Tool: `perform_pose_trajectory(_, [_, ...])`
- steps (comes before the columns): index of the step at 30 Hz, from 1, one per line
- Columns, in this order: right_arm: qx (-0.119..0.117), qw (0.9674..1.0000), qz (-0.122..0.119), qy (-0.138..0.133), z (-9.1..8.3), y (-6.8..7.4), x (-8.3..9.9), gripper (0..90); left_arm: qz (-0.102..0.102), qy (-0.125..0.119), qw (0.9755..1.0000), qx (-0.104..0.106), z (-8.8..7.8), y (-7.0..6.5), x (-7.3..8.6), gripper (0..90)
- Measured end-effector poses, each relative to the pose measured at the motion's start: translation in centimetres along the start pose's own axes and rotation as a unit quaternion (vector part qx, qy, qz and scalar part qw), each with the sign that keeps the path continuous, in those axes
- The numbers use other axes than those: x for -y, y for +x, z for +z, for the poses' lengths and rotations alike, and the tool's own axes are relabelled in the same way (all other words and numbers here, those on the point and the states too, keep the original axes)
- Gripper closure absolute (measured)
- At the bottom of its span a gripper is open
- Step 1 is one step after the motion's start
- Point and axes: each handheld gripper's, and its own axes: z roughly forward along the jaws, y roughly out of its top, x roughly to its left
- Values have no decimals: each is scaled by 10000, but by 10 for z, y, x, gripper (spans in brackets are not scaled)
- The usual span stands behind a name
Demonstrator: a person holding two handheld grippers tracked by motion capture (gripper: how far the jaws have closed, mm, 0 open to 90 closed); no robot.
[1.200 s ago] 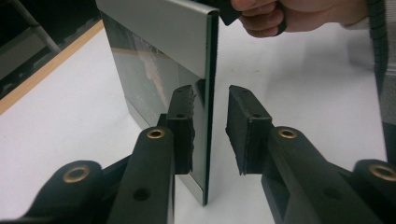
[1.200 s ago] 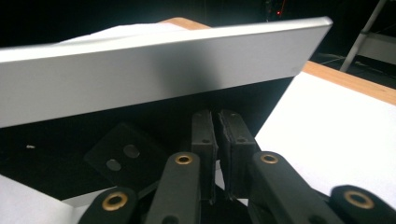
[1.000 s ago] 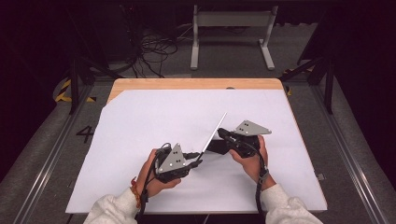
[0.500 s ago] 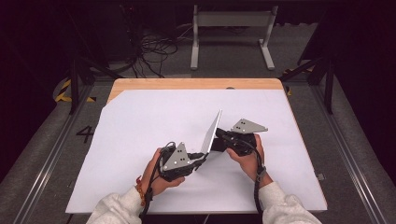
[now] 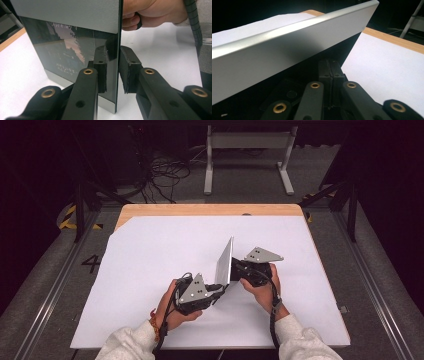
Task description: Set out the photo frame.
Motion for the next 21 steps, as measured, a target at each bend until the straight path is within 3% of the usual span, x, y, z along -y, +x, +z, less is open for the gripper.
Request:
perform_pose_trajectory(6, [-14,10000,-20,-6,2,-1,0,900,-3,-7,10000,-22,2,-1,-1,758])
perform_pose_trajectory(9, [-106,9999,102,-54,5,-3,1,900,-7,2,10000,-38,2,-2,-1,761])
perform_pose_trajectory(12, [15,10000,-52,-18,7,0,-1,900,-8,-12,10000,-43,2,-2,0,765])
perform_pose_trajectory(16, [21,10000,-41,-22,7,-1,-1,869,12,-53,10000,-56,3,-3,1,765])
perform_pose_trajectory(21, [236,9995,-191,-97,-3,-1,-3,869,63,-30,10000,-60,2,-3,1,785])
